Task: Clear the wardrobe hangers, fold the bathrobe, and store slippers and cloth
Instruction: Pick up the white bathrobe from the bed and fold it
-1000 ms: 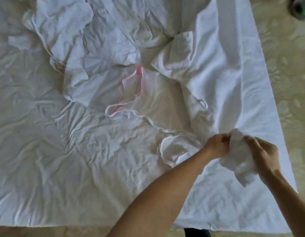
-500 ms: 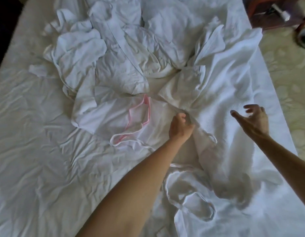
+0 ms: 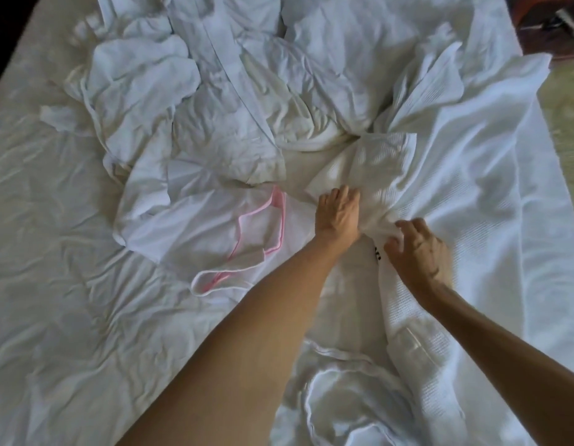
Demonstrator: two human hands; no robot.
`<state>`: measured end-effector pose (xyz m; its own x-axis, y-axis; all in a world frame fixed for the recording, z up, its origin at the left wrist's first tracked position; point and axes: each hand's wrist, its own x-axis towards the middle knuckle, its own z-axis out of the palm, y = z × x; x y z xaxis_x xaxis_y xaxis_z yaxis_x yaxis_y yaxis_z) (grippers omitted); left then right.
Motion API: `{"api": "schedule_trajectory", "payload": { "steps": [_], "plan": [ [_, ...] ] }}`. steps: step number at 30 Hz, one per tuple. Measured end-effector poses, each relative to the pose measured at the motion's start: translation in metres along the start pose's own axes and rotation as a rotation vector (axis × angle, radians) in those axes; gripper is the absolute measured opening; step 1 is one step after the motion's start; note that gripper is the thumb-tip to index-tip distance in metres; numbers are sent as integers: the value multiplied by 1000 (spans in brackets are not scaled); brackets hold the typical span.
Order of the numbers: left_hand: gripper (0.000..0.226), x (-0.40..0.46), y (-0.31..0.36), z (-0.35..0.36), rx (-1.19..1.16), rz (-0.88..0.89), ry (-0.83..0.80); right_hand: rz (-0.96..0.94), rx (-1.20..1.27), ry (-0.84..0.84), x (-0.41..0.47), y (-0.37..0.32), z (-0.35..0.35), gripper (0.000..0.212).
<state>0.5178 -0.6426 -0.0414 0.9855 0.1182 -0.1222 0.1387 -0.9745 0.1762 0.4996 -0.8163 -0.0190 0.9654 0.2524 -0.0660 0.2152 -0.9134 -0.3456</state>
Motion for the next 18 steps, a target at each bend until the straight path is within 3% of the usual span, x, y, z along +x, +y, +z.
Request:
{"api": "schedule_trajectory", "payload": {
  "steps": [5, 12, 14, 18],
  "plan": [
    [58, -17, -4, 12, 94, 67, -12, 40, 54, 19, 0, -3, -5, 29],
    [17, -20, -10, -4, 145, 148, 8, 71, 166, 27, 0, 1, 4, 22],
    [21, -25, -13, -8, 182, 146, -45, 85, 252, -12, -2, -1, 2, 20],
    [23, -59, -28, -6, 101, 132, 8, 108, 348, -148, -18, -13, -3, 13]
  ]
}}
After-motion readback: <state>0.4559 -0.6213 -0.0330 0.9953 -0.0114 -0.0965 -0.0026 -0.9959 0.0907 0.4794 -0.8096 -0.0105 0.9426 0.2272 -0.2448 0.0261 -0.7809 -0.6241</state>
